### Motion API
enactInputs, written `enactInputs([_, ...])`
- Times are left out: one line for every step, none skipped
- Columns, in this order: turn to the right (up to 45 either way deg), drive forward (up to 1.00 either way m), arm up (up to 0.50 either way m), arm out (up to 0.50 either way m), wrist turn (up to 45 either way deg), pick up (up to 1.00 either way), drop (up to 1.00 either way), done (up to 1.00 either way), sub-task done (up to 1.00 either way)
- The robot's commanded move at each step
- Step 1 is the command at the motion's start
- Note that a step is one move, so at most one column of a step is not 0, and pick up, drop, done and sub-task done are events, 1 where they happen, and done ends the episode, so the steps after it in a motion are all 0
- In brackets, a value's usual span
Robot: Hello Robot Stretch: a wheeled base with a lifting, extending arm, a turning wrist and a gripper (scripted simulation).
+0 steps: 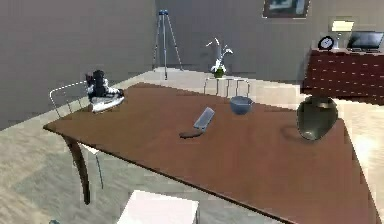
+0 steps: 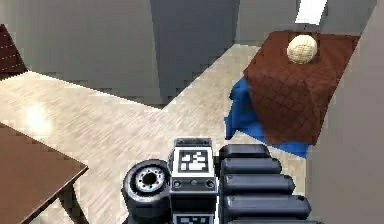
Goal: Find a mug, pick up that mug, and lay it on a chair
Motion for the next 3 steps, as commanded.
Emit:
enactInputs([-45.0,0.0,0.0,0.0,0.0,0.0,0.0,0.0,0.0])
enactInputs([-24.0,0.0,0.0,0.0,0.0,0.0,0.0,0.0,0.0])
enactInputs([45.0,0.0,0.0,0.0,0.0,0.0,0.0,0.0,0.0])
